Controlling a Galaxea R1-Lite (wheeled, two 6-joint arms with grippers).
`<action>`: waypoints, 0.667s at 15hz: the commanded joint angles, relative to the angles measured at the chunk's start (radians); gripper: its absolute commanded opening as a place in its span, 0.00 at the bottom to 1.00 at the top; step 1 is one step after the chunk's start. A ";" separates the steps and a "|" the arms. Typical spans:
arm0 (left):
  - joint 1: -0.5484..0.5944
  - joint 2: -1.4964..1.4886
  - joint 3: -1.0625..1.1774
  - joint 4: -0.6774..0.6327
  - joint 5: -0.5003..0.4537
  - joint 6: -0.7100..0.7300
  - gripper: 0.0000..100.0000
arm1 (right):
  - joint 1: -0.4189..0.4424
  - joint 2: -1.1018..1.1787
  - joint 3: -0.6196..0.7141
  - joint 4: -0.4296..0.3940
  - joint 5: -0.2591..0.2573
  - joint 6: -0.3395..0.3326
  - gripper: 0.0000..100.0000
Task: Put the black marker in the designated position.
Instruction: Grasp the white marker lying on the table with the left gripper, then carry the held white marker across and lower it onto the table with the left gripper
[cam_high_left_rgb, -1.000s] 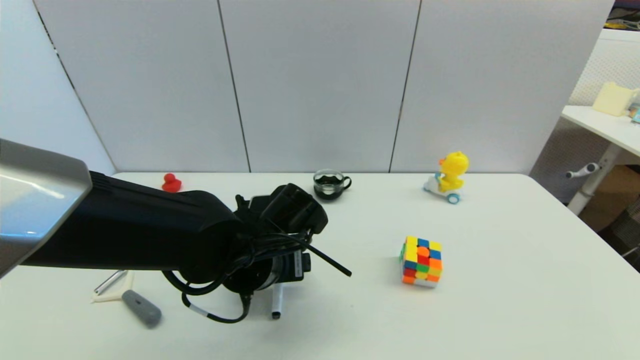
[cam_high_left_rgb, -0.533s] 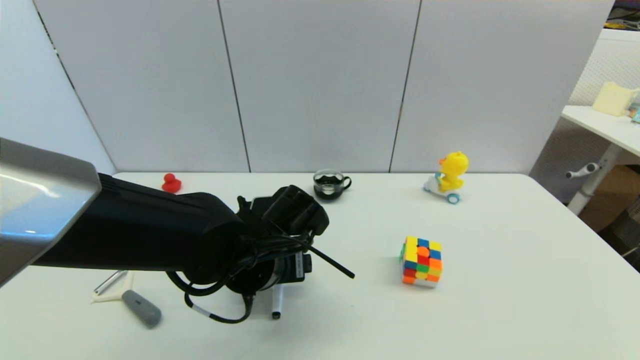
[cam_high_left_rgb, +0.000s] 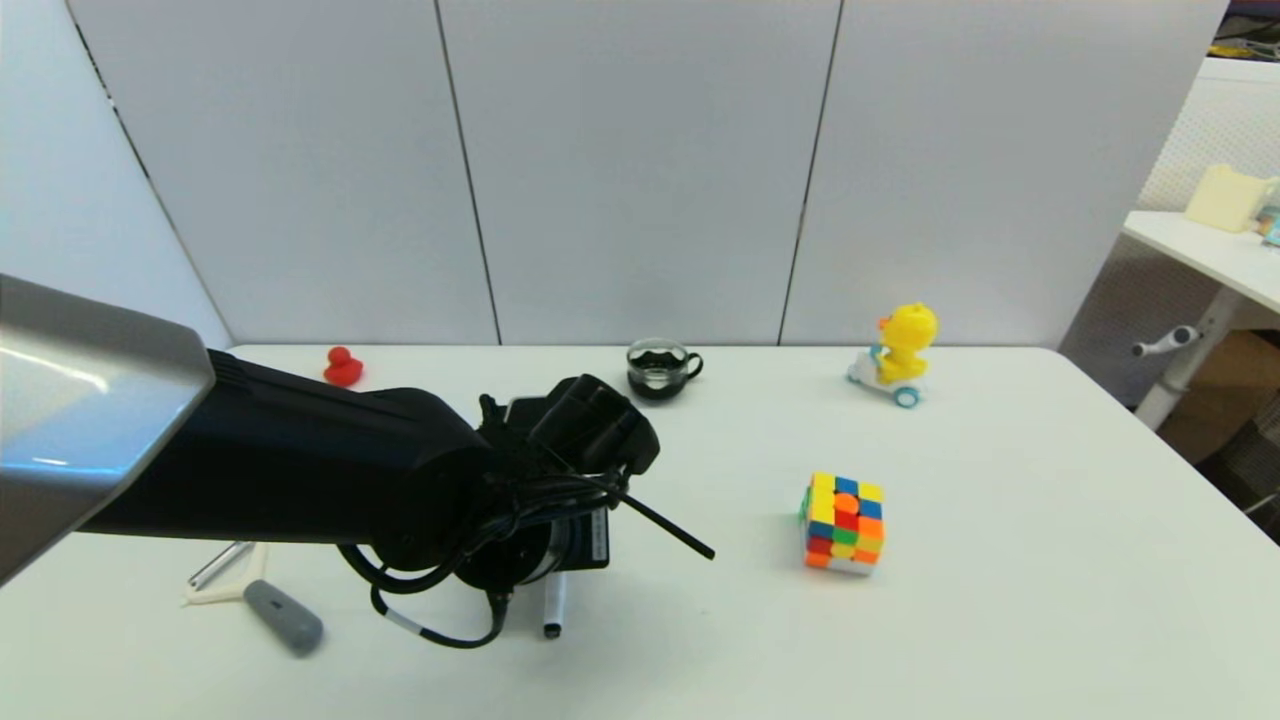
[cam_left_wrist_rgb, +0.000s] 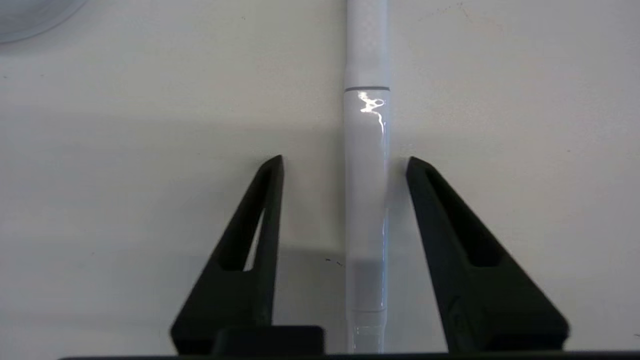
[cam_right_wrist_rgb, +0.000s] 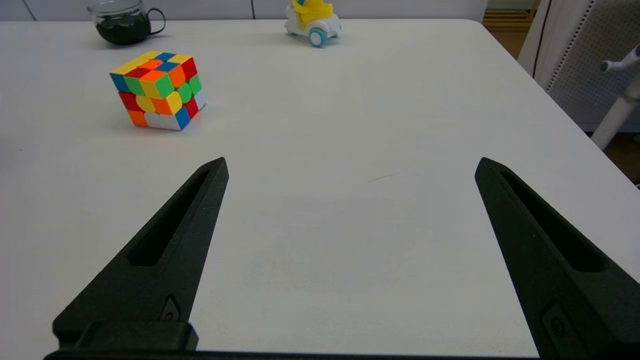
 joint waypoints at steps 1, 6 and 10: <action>-0.001 0.000 0.000 0.001 0.003 -0.003 0.00 | 0.000 0.001 0.000 -0.001 0.000 0.000 1.00; -0.001 -0.014 -0.005 -0.009 0.004 0.000 0.00 | 0.000 0.001 0.000 -0.001 0.000 0.000 1.00; 0.002 -0.209 -0.022 0.001 0.006 0.019 0.00 | 0.000 0.001 0.000 -0.001 0.000 0.001 1.00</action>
